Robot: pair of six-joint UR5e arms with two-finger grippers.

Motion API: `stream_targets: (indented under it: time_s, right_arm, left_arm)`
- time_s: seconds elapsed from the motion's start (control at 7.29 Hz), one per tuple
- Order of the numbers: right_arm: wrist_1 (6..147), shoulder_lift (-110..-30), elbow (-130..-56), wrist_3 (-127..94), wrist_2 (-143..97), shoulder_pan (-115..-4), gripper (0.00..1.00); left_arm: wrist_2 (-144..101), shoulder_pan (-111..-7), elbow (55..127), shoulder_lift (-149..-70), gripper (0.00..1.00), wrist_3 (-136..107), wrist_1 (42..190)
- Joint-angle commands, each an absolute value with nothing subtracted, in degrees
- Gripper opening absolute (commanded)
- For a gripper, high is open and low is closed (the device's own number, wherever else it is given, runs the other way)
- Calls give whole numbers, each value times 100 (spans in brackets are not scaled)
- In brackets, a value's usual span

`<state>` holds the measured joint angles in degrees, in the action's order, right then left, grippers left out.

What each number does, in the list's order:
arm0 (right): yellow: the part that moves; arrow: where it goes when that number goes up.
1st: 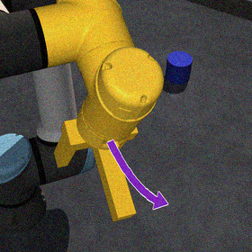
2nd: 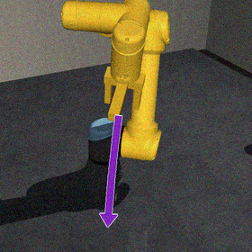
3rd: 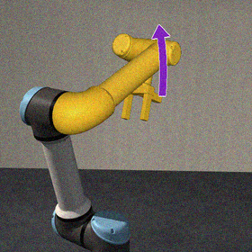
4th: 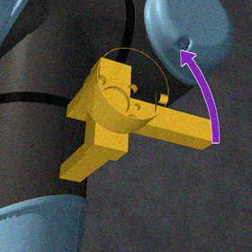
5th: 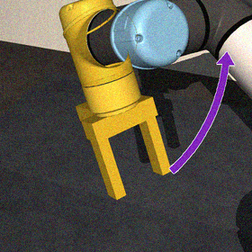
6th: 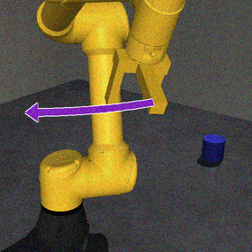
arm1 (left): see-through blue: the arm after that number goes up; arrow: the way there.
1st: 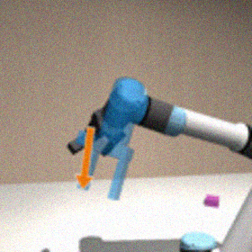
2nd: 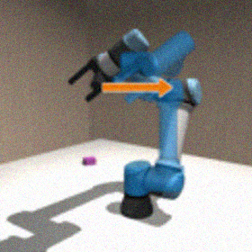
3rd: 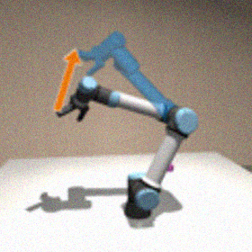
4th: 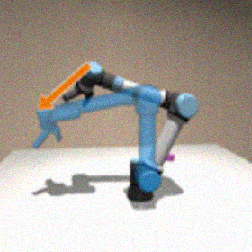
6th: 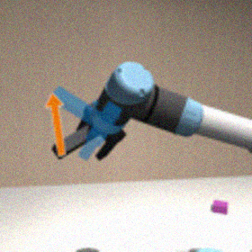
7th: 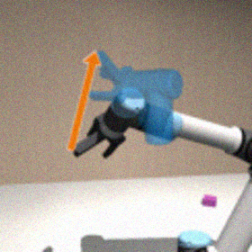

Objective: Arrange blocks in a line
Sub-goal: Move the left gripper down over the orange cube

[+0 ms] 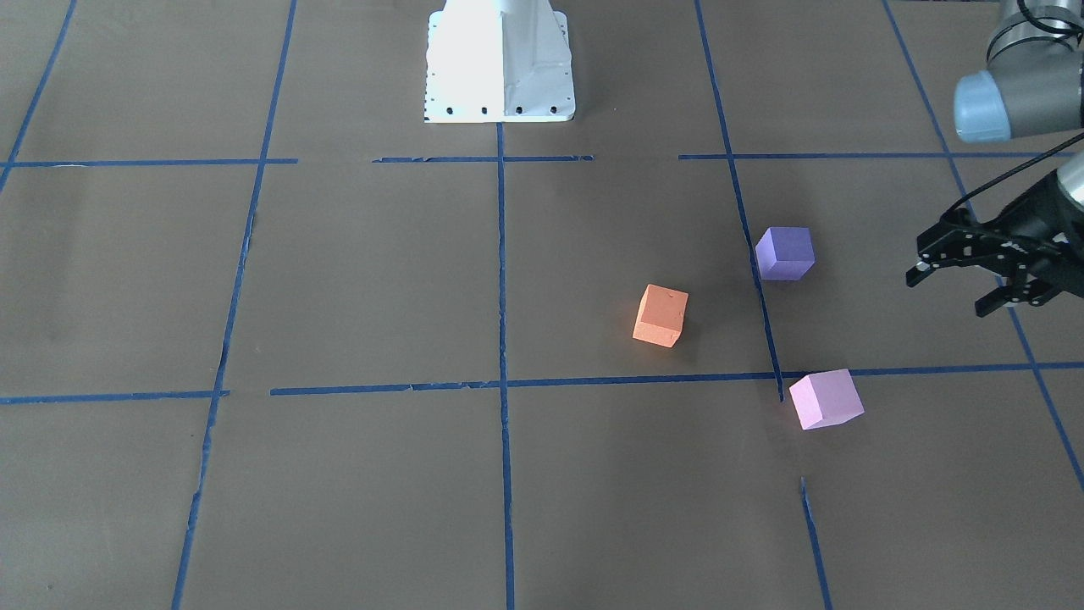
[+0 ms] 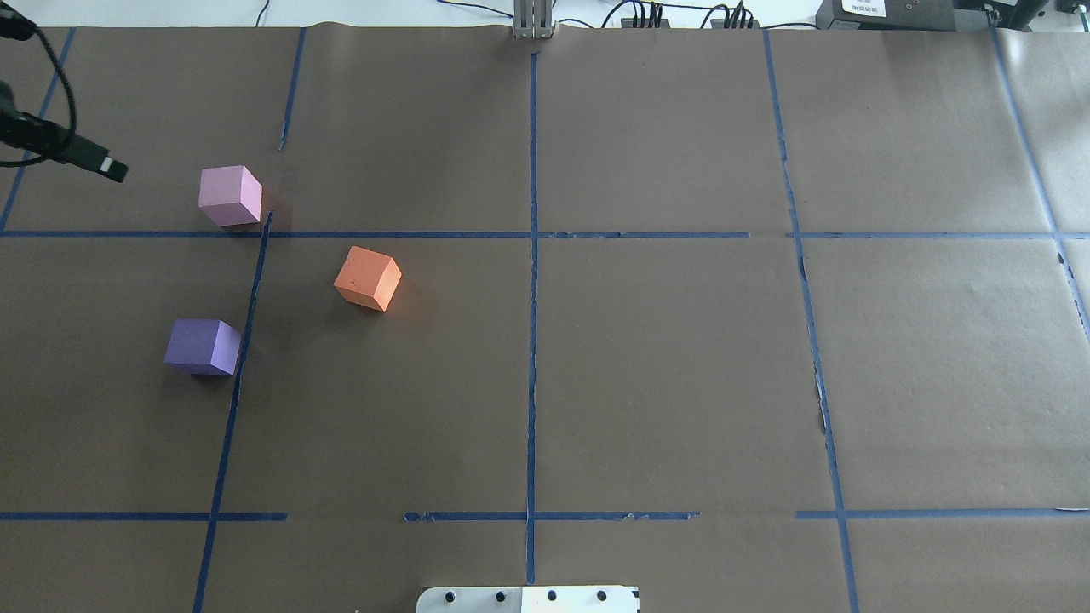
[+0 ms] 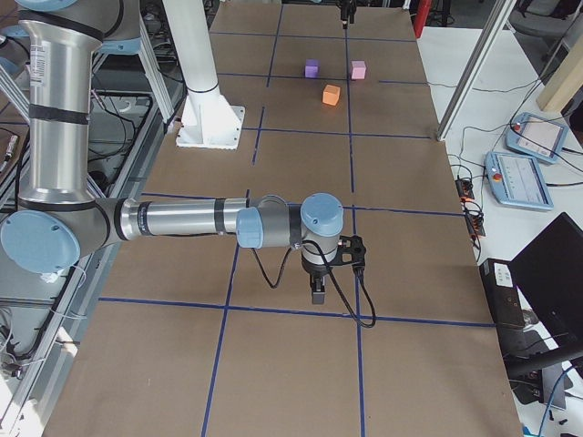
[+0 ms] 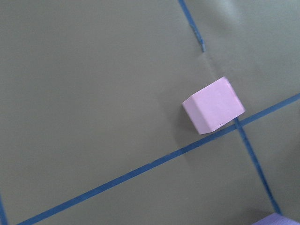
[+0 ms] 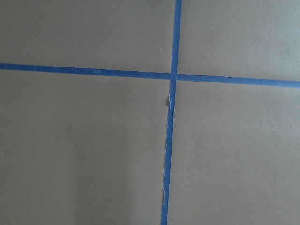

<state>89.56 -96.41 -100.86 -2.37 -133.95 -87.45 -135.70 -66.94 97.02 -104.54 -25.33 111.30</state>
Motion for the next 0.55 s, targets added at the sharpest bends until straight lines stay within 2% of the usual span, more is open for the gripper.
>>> stream_targets:
  time_s: [0.0, 0.14, 0.41]
  right_arm:
    - [8956, -9642, -10081, -237, -13395, -8745, 100]
    - [8956, -9642, -10090, -237, -13395, -8745, 100]
    - [8956, -9642, -10090, -237, -13395, -8745, 100]
  left_arm:
    - [-12121, -5404, 9590, -11360, 100, -4325, 11312]
    - [-11702, -4814, 9432, -11608, 100, -4716, 11294]
    - [-11173, -4362, 8923, -12057, 100, -5343, 11268]
